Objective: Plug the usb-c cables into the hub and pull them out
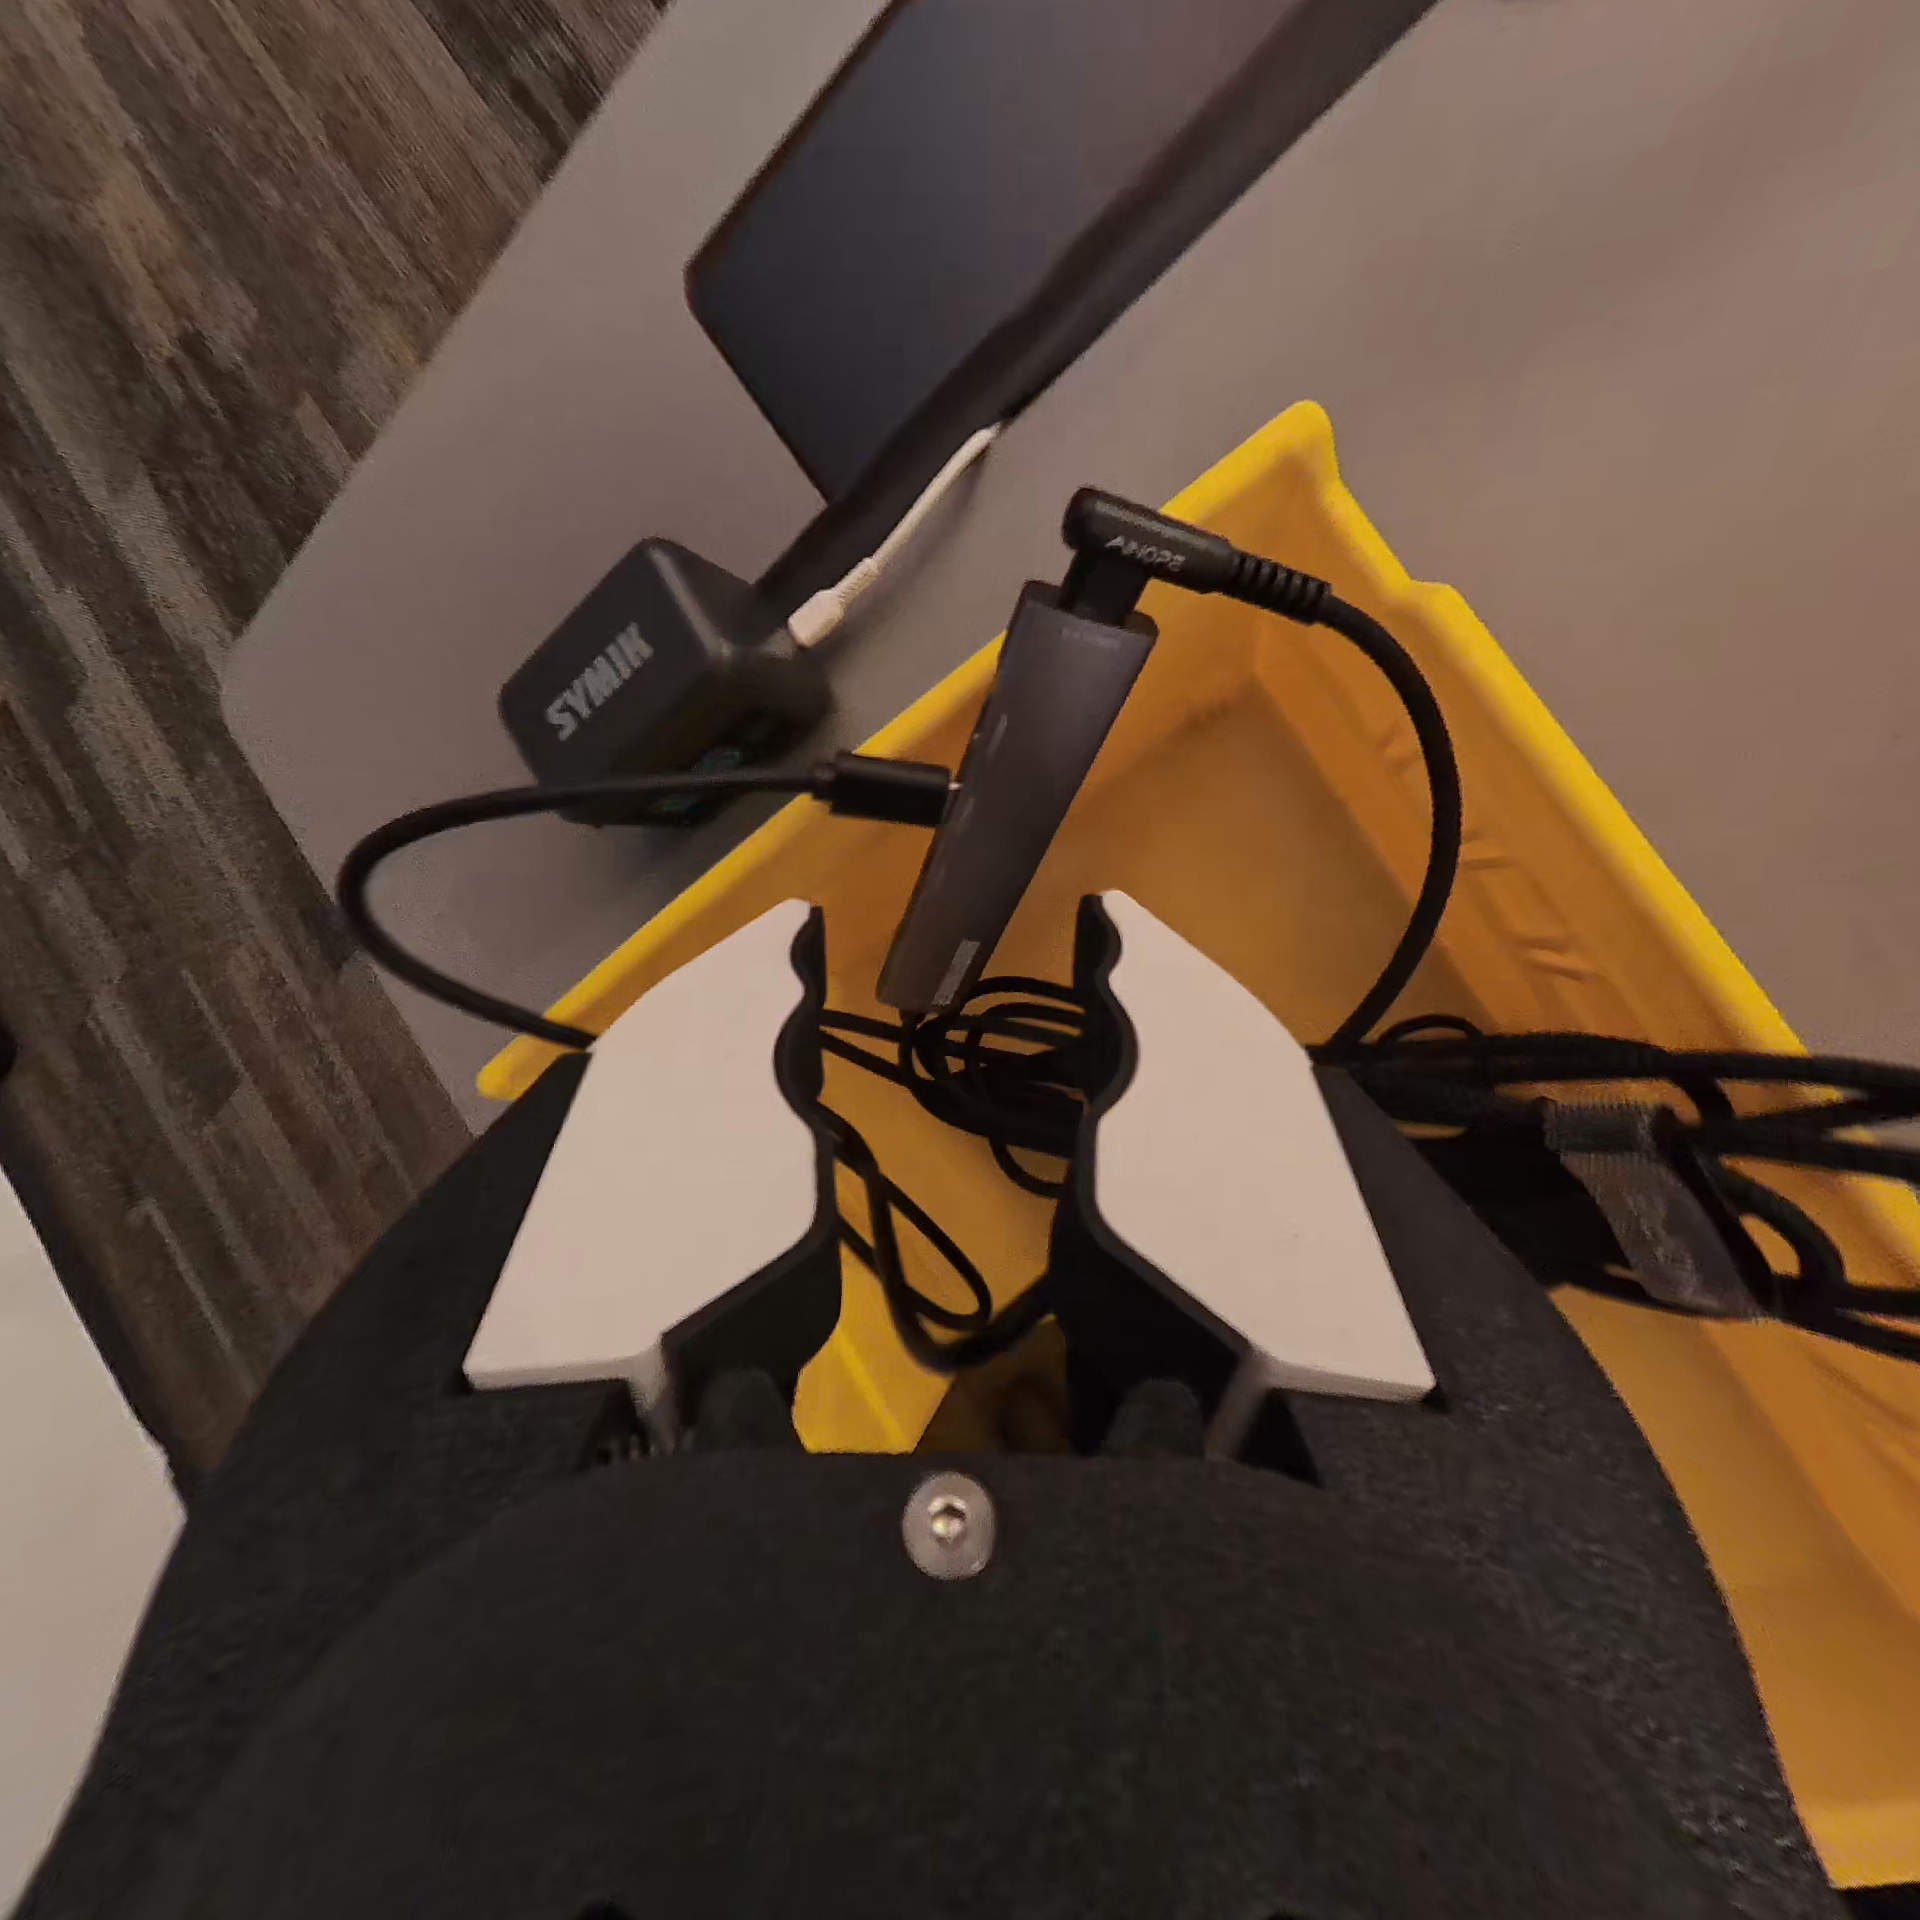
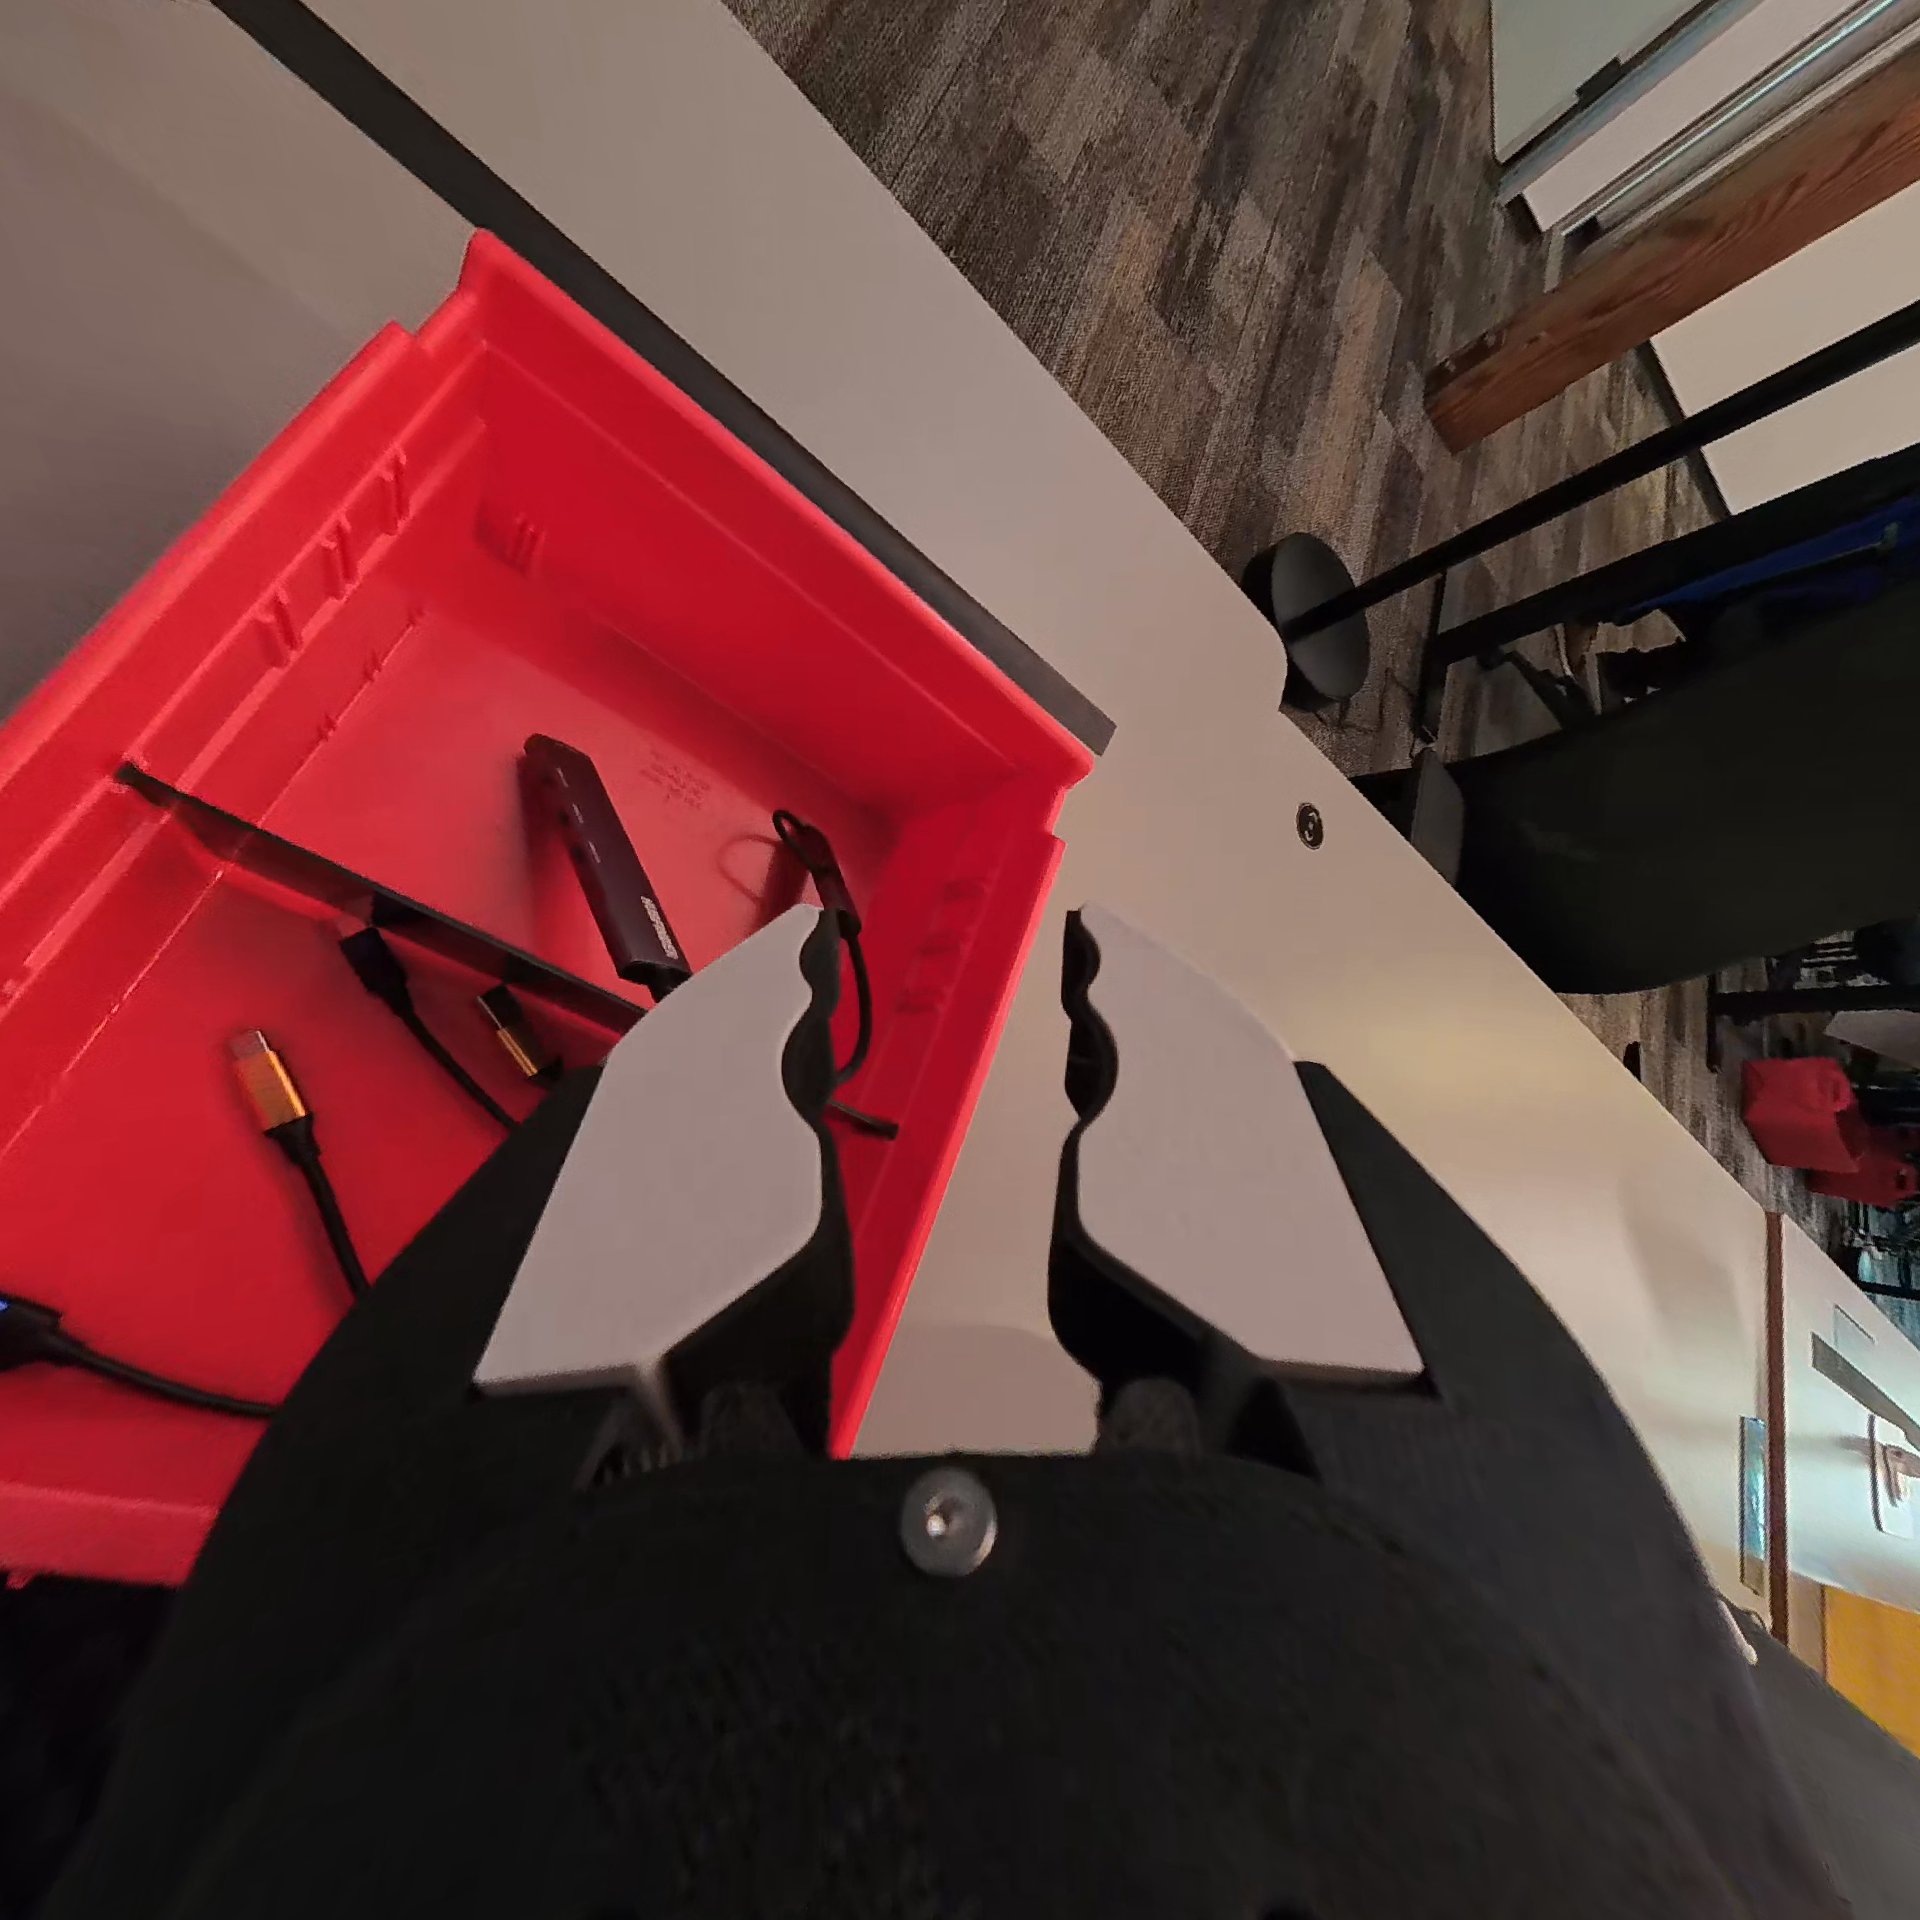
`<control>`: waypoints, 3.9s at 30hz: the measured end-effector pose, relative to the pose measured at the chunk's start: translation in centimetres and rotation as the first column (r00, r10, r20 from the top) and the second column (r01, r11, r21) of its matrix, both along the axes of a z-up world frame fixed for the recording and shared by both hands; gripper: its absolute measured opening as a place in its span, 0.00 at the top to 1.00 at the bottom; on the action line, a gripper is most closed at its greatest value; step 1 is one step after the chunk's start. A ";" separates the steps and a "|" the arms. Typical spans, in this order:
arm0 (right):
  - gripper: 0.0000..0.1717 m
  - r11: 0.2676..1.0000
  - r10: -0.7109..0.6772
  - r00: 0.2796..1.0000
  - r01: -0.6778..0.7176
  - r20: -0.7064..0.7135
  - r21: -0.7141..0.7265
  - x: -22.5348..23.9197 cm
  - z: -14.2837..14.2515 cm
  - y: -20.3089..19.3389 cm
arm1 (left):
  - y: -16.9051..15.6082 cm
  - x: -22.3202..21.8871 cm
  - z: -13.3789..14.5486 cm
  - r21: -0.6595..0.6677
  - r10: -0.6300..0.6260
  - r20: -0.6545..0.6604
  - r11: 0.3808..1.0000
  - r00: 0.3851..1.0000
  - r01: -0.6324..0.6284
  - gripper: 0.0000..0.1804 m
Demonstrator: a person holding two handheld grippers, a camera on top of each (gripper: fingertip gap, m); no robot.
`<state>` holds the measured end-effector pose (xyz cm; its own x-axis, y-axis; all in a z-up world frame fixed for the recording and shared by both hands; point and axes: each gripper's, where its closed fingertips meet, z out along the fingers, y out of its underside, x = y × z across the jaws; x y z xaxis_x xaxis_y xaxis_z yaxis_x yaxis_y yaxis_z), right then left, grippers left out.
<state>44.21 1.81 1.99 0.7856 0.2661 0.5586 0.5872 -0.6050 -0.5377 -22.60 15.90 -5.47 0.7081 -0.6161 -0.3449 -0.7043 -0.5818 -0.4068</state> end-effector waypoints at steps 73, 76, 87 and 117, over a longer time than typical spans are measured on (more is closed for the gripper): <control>0.95 0.768 0.532 0.337 -0.577 -0.776 0.276 -32.9 2.1 -1.5 | -13.3 32.8 7.7 0.341 -0.370 -0.572 0.705 0.732 0.622 0.87; 0.95 0.759 0.499 0.248 -0.588 -0.830 0.280 -33.1 1.9 -1.3 | -13.3 32.6 7.5 0.336 -0.381 -0.550 0.713 0.743 0.615 0.87; 0.94 0.823 0.180 -0.114 -0.526 -0.977 0.213 -32.7 -0.4 1.3 | -15.2 28.3 9.7 0.523 -0.333 -0.193 0.761 0.923 0.384 0.85; 0.94 0.655 0.373 -0.294 -0.588 -0.880 0.475 -34.1 3.1 -1.4 | -15.4 29.7 10.9 0.417 -0.641 0.082 0.717 0.763 0.558 0.82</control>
